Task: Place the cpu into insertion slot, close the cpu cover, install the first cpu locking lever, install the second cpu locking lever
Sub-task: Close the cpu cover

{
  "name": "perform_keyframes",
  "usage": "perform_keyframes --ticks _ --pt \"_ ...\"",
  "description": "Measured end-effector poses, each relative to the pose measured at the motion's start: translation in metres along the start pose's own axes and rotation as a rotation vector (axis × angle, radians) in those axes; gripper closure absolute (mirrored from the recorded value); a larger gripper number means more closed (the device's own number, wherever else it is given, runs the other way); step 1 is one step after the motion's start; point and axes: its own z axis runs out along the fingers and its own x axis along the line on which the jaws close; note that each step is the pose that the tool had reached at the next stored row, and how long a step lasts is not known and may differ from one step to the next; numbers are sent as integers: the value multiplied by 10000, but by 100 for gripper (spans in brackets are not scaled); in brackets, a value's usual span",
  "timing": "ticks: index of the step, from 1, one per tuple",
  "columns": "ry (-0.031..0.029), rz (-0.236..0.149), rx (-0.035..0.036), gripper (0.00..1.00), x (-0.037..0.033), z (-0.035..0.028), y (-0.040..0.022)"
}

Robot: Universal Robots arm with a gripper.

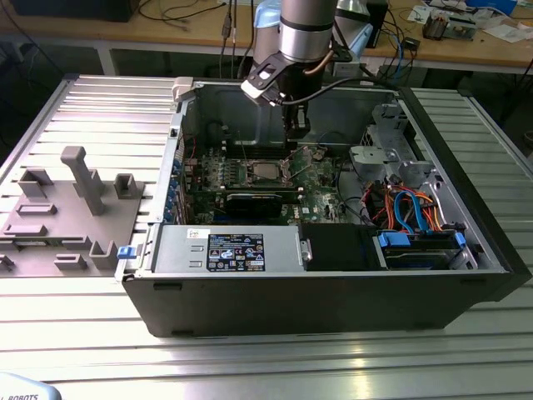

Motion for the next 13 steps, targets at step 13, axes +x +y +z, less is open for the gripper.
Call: perform_keyframes --ticks 13 --pt "0 0 0 89 -2 3 33"
